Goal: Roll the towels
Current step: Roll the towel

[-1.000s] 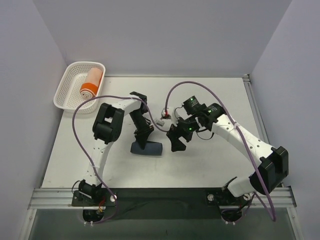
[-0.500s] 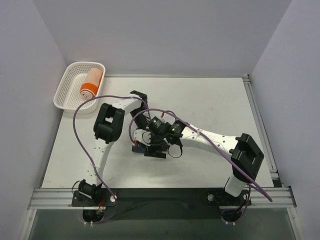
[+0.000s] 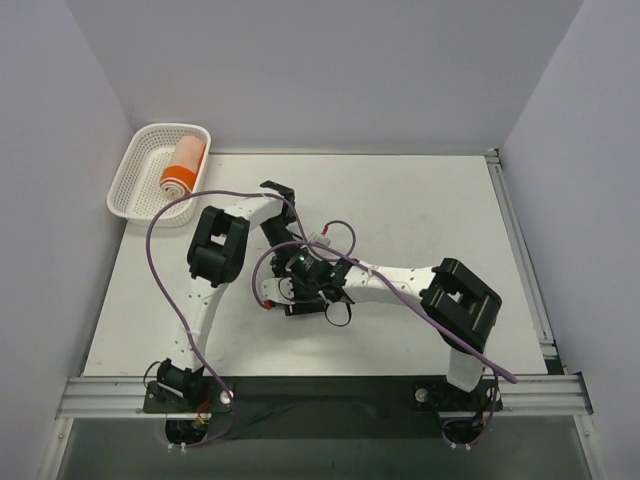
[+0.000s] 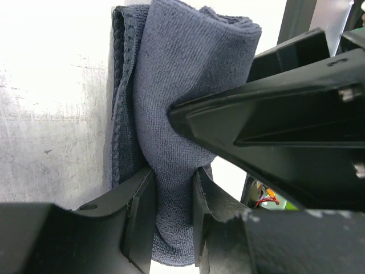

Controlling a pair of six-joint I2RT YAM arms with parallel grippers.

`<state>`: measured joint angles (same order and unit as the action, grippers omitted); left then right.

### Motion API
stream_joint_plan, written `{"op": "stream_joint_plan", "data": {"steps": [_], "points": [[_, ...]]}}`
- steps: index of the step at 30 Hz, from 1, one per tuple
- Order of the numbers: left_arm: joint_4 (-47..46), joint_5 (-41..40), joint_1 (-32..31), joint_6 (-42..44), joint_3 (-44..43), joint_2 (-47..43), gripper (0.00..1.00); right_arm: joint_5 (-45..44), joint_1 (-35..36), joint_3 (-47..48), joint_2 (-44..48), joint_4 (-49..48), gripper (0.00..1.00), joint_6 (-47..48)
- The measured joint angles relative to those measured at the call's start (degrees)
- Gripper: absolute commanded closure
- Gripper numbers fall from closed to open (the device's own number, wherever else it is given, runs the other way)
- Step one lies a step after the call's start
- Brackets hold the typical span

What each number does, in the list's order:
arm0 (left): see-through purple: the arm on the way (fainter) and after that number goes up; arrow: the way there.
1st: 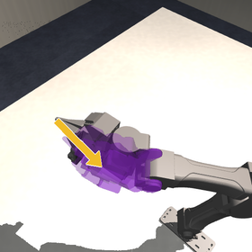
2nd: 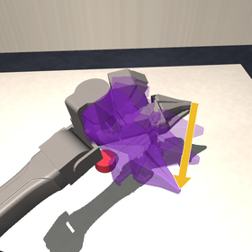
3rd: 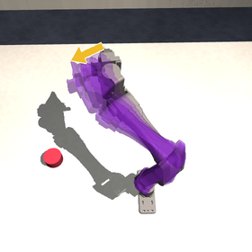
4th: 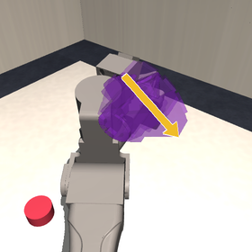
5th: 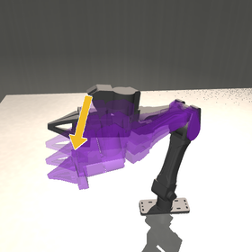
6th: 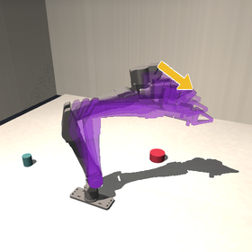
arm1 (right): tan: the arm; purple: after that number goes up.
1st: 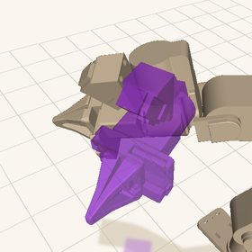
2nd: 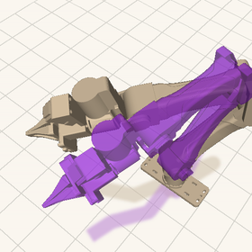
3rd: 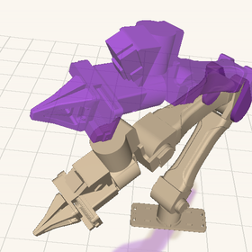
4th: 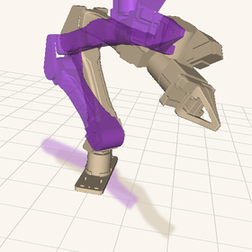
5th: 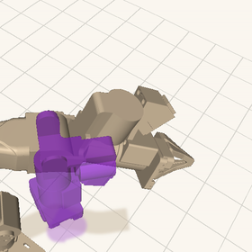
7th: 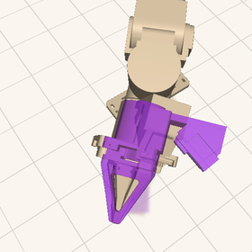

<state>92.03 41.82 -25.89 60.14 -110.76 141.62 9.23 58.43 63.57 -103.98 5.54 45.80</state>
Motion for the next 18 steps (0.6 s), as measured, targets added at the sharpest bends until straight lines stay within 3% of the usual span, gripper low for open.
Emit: {"op": "stream_joint_plan", "data": {"steps": [3, 5, 6, 8, 10, 18], "points": [[0.0, 0.0, 0.0, -0.5, -0.1, 0.1, 0.79, 0.5, -0.7, -0.1, -0.3, -1.5, 0.79, 0.7], [0.0, 0.0, 0.2, -1.1, -0.2, 0.1, 0.71, 1.5, -1.1, 0.0, -0.3, -1.5, 0.96, 0.8], [0.0, 0.0, 0.2, -1.3, -0.2, 0.1, 0.59, 2.1, -1.4, 0.2, -0.3, -1.3, 1.00, 0.9], [0.0, 0.1, 0.5, -1.4, -0.3, 0.1, 0.43, 3.6, -2.0, 1.0, -0.6, -0.3, 1.00, 0.7], [-0.1, 1.1, 1.2, -2.1, -0.4, -0.1, 0.39, 5.7, -2.9, 2.8, -1.4, 1.9, 1.00, 0.7], [-2.6, 0.3, 8.7, -2.1, -7.0, -1.2, 0.32, 14.7, -6.6, 10.9, -6.5, 7.8, 1.00, -0.6]]}}
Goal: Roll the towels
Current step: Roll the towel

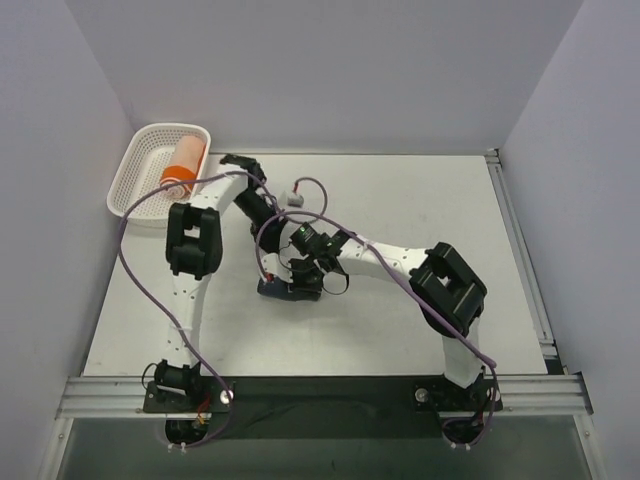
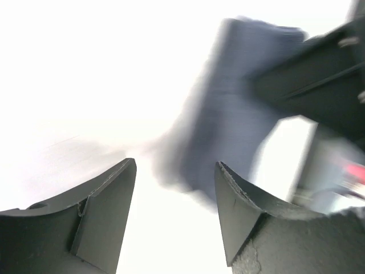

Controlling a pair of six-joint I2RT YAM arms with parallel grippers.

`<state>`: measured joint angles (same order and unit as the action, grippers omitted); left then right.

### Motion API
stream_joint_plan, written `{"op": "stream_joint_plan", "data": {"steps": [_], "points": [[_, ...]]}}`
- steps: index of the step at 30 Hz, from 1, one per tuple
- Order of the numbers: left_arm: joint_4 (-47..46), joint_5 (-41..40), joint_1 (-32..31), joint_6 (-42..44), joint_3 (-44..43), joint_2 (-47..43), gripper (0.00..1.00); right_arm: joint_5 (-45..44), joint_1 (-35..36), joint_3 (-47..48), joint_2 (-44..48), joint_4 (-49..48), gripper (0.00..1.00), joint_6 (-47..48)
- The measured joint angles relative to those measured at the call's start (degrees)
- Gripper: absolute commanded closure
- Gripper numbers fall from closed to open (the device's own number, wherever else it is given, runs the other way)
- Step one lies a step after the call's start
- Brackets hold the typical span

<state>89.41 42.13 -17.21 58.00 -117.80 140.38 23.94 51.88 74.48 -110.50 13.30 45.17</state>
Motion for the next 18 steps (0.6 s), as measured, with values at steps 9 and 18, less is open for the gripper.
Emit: {"op": "stream_joint_plan", "data": {"steps": [9, 18], "points": [[-11.8, -1.7, 17.2, -1.0, -17.2, -8.4, 0.25, 18.4, -8.0, 10.1, -7.9, 9.9, 1.00, -5.8], [-18.6, 2.2, 25.2, -1.8, 15.8, -36.7, 0.25, 37.4, -14.4, 20.0, -19.0, 18.3, 1.00, -14.4]]}}
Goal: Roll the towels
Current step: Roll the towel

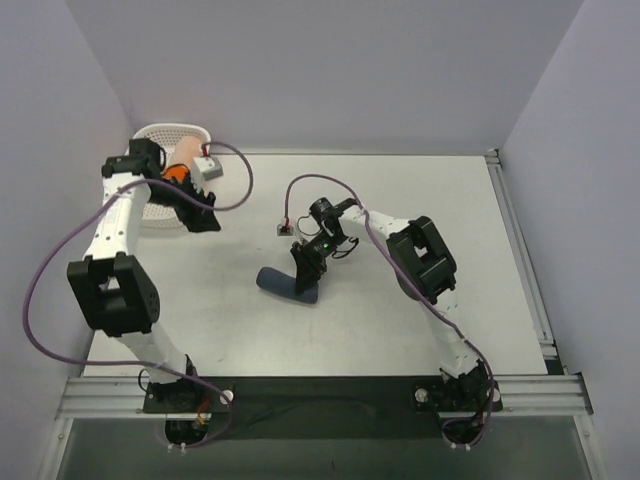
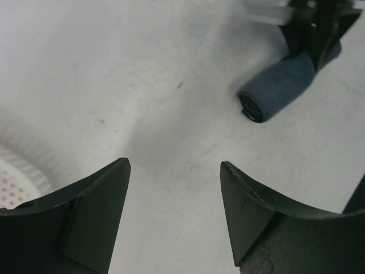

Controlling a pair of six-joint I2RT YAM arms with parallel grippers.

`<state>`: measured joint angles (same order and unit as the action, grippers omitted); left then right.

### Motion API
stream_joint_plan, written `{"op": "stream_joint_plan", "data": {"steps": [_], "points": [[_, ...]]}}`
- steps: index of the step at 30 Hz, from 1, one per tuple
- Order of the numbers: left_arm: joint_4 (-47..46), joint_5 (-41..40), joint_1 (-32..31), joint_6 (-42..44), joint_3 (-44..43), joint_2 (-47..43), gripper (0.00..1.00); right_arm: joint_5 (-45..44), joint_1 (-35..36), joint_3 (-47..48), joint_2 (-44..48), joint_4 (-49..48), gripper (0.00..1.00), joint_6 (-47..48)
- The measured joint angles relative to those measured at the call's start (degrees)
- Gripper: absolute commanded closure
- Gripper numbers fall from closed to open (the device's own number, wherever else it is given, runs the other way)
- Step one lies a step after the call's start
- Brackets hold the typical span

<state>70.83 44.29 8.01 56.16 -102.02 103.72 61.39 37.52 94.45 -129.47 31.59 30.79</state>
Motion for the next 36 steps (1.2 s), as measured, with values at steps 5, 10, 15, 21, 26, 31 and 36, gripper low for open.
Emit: {"op": "stream_joint_plan", "data": {"steps": [5, 10, 15, 21, 26, 31, 36], "points": [[-7.2, -2.1, -8.8, 5.6, 21.7, -11.5, 0.24, 8.5, -1.1, 5.7, -6.8, 5.4, 1.00, -4.6], [-14.2, -6.4, -20.2, 15.3, 40.7, -20.5, 0.21, 14.4, -2.6, 9.5, -11.9, 9.7, 1.00, -8.3], [-20.0, -8.5, -26.7, 20.0, 49.8, -25.2, 0.20, 16.6, -3.2, 11.9, -14.7, 12.3, 1.00, -10.6], [-32.0, -9.6, -32.2, 21.7, 55.6, -25.7, 0.19, 19.0, -3.3, 13.0, -17.0, 14.2, 1.00, -12.7], [-40.7, -11.3, -35.2, 22.6, 60.6, -26.0, 0.20, 20.8, -3.5, 13.0, -18.5, 15.6, 1.00, -13.9], [-47.4, -12.7, -36.6, 22.3, 62.2, -25.1, 0.21, 20.4, -3.7, 13.1, -18.6, 16.2, 1.00, -14.7], [-52.3, -13.7, -37.6, 22.3, 63.9, -24.9, 0.23, 20.2, -3.8, 13.4, -19.0, 17.0, 1.00, -15.8]]}}
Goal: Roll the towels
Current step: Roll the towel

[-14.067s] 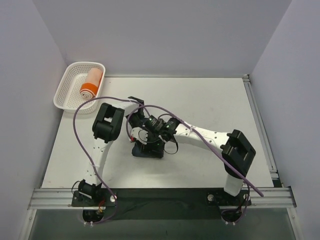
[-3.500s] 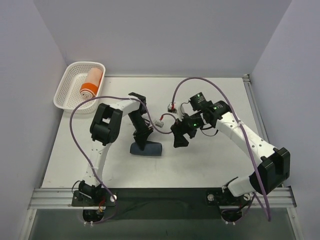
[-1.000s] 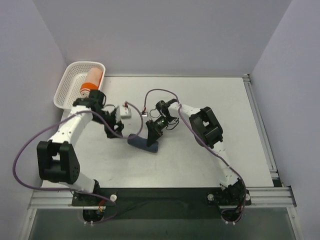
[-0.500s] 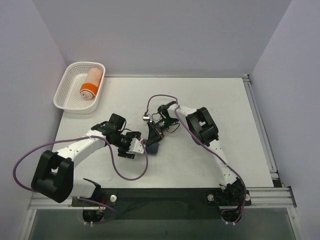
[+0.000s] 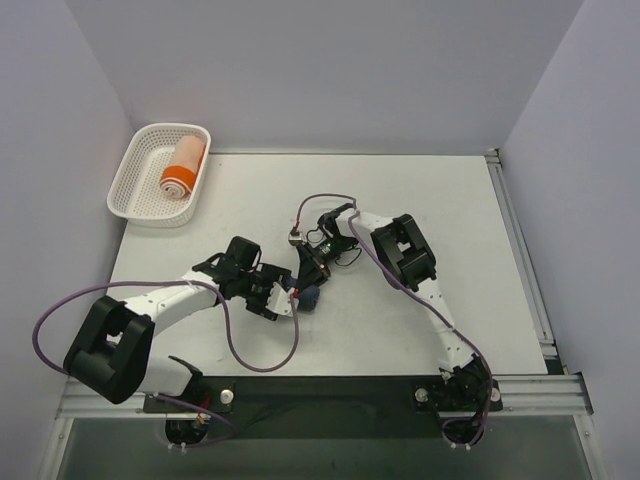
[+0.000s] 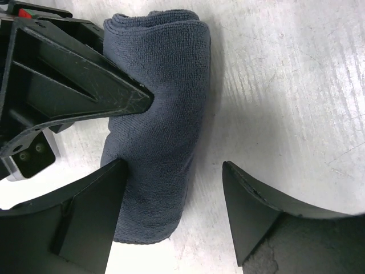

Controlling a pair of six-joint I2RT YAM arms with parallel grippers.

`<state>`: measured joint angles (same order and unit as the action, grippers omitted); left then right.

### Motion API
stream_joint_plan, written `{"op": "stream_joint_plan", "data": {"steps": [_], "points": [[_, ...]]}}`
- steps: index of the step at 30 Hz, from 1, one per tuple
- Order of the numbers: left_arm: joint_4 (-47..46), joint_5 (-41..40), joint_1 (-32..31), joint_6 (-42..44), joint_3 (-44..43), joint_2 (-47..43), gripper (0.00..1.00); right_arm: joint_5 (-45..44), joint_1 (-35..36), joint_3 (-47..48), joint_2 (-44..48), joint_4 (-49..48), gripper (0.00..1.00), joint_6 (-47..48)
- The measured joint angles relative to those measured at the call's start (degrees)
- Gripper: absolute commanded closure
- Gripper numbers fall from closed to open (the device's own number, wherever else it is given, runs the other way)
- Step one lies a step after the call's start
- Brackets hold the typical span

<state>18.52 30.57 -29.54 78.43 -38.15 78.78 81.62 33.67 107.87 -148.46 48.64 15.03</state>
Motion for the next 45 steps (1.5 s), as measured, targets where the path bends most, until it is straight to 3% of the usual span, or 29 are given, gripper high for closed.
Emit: {"op": "stream_joint_plan", "data": {"steps": [12, 22, 29, 31, 38, 41, 43, 44, 45], "points": [[3.2, 2.5, -1.0, 1.3, -1.7, -7.2, 0.23, -0.1, -0.1, 0.0, -0.1, 0.1, 1.00, -0.3], [1.0, 3.0, -1.5, 0.5, -5.4, 4.4, 0.26, -0.2, -0.1, 0.3, -0.2, 0.4, 1.00, -0.5], [0.4, 2.8, -2.0, 2.8, -5.4, 7.5, 0.32, -0.4, -0.2, 0.6, -0.4, 0.6, 1.00, -0.7], [0.2, 2.6, -2.2, 2.8, -5.5, 8.0, 0.38, -0.4, -0.3, 0.7, -0.4, 0.7, 1.00, -0.7], [3.3, 1.9, -2.4, 0.4, -10.6, 12.6, 0.47, -0.6, -0.9, 0.8, -0.4, 0.9, 1.00, -0.4], [4.3, 1.5, -2.8, -0.9, -12.0, 13.7, 0.58, -0.5, -1.4, 0.5, -0.3, 0.9, 1.00, -0.3], [5.1, 0.9, -3.2, -1.4, -12.8, 14.1, 0.64, -0.6, -1.5, -0.1, 0.0, 0.6, 0.94, -0.3], [5.5, 0.4, -3.5, -1.8, -13.0, 14.1, 0.69, -0.6, -1.5, -0.5, 0.2, 0.4, 0.82, -0.3], [5.7, 0.0, -3.7, -2.4, -13.2, 14.1, 0.71, -0.7, -1.7, -1.0, 0.6, 0.1, 0.76, -0.4]]}}
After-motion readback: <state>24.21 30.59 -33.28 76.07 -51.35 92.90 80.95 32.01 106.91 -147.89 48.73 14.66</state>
